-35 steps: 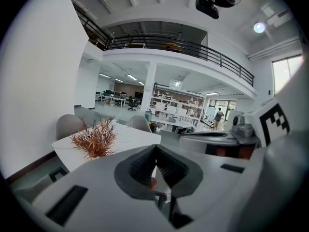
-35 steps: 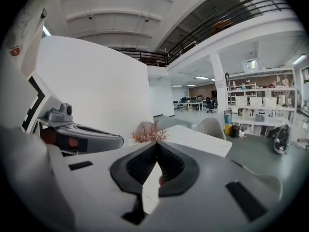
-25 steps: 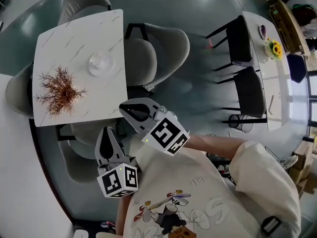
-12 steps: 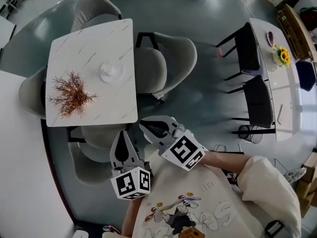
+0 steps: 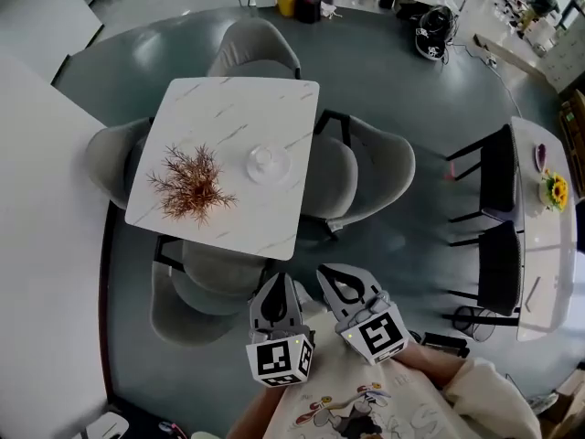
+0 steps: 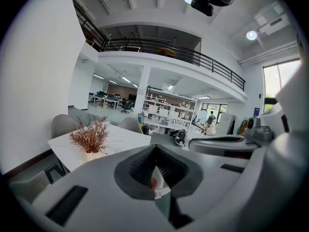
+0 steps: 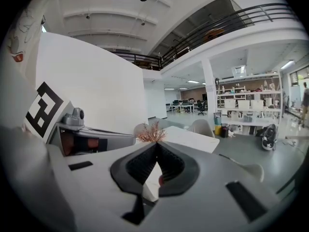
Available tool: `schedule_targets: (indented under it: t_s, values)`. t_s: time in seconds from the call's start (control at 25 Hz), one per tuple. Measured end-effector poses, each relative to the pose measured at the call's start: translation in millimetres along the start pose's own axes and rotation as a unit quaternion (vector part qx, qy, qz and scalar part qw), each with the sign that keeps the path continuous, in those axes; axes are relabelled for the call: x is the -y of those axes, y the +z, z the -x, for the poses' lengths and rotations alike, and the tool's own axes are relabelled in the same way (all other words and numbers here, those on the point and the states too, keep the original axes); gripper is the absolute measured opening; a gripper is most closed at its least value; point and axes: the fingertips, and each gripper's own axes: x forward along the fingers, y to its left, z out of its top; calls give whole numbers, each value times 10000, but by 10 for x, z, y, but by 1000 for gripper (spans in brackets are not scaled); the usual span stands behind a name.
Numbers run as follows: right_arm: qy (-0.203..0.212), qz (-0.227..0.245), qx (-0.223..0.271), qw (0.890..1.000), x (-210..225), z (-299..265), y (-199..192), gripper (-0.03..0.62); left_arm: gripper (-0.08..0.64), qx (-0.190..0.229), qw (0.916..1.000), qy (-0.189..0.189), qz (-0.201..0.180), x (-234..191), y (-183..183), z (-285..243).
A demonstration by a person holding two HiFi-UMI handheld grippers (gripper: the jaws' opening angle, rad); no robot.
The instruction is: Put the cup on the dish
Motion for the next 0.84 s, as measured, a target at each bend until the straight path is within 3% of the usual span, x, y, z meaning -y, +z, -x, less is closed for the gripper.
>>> schedule_targets:
  t_s: [0.32, 0.84]
  values:
    - [74, 29, 124, 9999, 23, -45, 48, 6, 5, 5, 9998, 184, -67, -65, 28, -4]
    - [79, -134, -10, 9999, 47, 28, 17, 6, 6, -185, 9997, 81, -116, 65, -4, -13]
